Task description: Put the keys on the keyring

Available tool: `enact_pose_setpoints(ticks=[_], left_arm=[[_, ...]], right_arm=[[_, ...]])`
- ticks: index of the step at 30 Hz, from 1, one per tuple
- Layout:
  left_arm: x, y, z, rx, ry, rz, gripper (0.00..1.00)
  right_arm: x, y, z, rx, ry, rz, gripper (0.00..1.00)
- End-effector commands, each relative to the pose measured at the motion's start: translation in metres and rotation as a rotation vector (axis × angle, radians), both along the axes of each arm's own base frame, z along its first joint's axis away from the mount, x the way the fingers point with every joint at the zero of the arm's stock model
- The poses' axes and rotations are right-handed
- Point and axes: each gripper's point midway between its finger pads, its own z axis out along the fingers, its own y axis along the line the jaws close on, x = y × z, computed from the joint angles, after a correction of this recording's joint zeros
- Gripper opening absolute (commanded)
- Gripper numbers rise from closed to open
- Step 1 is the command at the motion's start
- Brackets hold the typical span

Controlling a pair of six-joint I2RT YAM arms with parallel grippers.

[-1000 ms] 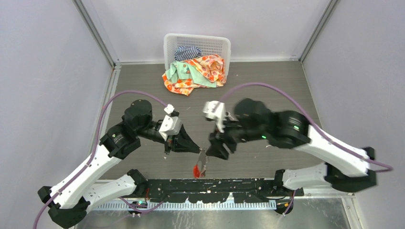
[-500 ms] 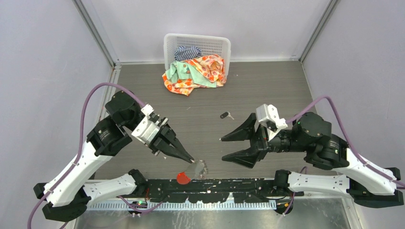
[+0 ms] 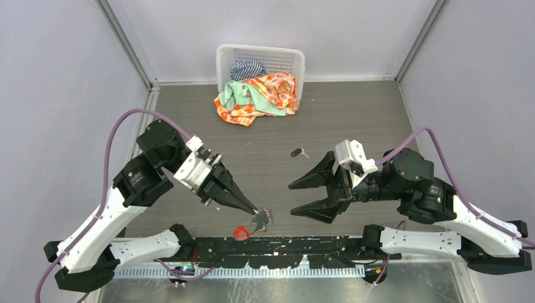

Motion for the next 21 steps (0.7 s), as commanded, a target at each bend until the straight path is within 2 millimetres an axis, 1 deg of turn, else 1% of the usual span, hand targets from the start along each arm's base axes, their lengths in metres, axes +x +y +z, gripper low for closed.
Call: enact_pose_setpoints(ticks=[1,3,5,10,12,14,17,20,21], left_arm=[[0.016,-0.008,0.000,0.008,0.045,0.133,0.00],[0.033,-0.015,-0.003,0.027,0.098,0.252,0.00],[0.045,-0.018,-0.009,0.040,0.122,0.336,0.00],[0.063,-0.020,-0.017,0.066,0.165,0.452,0.00],[0.071,-0.021,-0.025,0.090,0.169,0.497,0.00],[0.074,-0.021,-0.036,0.122,0.161,0.509,0.00],[0.075,-0.019,-0.053,0.177,0.148,0.518,0.00],[0.081,-0.017,-0.061,0.225,0.135,0.551,0.00],[0.082,-0.017,-0.063,0.242,0.129,0.552,0.00]], right_arm=[[0.002,-0.006,0.023,0.066,-0.027,-0.025,0.61],[0.009,-0.006,0.021,0.049,-0.009,-0.067,0.61],[0.015,-0.005,0.018,0.030,0.001,-0.098,0.61],[0.028,-0.001,0.013,-0.003,0.015,-0.159,0.60],[0.032,0.003,0.012,-0.026,0.007,-0.174,0.59],[0.041,0.009,0.008,-0.083,0.007,-0.209,0.58],[0.049,0.019,-0.007,-0.206,0.009,-0.228,0.57],[0.054,0.026,-0.018,-0.307,0.006,-0.230,0.56],[0.056,0.027,-0.022,-0.341,-0.019,-0.226,0.56]])
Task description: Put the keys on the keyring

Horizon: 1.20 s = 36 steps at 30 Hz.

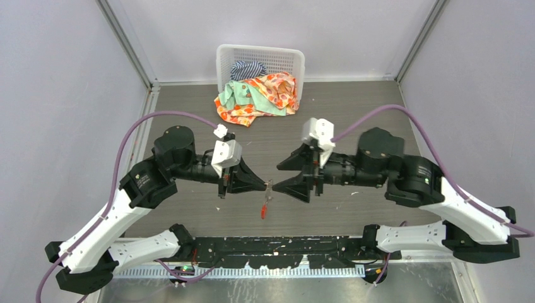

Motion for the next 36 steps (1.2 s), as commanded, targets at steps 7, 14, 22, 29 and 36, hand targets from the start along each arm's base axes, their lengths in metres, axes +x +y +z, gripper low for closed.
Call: enact_pose_setpoints(ticks=[7,14,22,29,36], left_arm=[[0.006,0.007,-0.007,0.103,-0.040,0.025,0.00],[-0.005,0.009,-0.009,0.127,-0.022,-0.041,0.00],[-0.008,0.008,-0.010,0.151,-0.006,-0.070,0.00],[-0.006,0.008,-0.008,0.151,-0.008,-0.059,0.00],[-0.009,0.008,-0.005,0.137,-0.007,-0.069,0.00]], right_arm=[[0.006,0.013,-0.039,-0.279,-0.057,0.066,0.47],[0.004,0.015,-0.038,-0.288,-0.070,0.090,0.43],[0.001,0.022,-0.042,-0.316,-0.068,0.131,0.43],[-0.005,0.027,-0.045,-0.327,-0.057,0.174,0.43],[-0.006,0.030,-0.051,-0.349,-0.046,0.191,0.37]])
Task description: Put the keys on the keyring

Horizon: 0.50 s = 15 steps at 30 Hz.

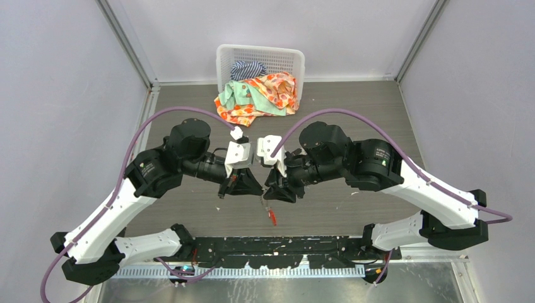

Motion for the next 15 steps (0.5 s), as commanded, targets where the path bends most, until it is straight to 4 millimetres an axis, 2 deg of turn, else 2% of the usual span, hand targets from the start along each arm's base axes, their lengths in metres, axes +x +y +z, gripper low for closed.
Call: enact_pose_setpoints(ticks=[1,6,15], left_arm=[[-0.009,0.001,0.026,-0.076,-0.038,-0.040,0.00],[-0.011,0.002,0.026,-0.079,-0.036,-0.049,0.00],[-0.013,0.001,0.033,-0.102,-0.045,-0.055,0.00]], right_arm=[[-0.004,0.003,0.017,0.050,-0.013,0.031,0.32],[-0.003,0.006,0.020,0.064,-0.027,0.032,0.02],[-0.002,0.005,0.027,0.175,-0.036,0.001,0.01]])
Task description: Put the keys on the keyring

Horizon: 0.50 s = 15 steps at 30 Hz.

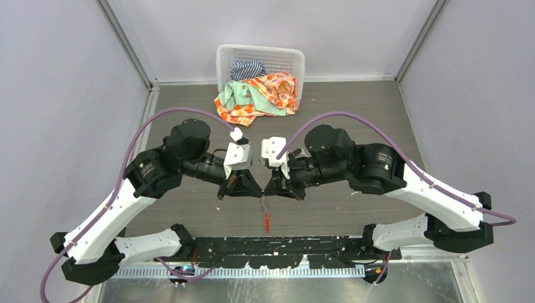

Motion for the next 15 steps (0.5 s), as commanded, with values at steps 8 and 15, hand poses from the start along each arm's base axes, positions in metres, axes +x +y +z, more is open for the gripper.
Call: enact_pose_setpoints(ticks=[8,15], left_arm=[[-0.002,-0.001,0.036,-0.115,-0.066,-0.003,0.11],[0.001,0.006,0.034,-0.111,-0.079,0.033,0.52]], right_arm=[[-0.005,0.001,0.035,0.276,0.006,-0.038,0.01],[-0.007,-0.009,0.054,0.459,0.023,-0.077,0.01]])
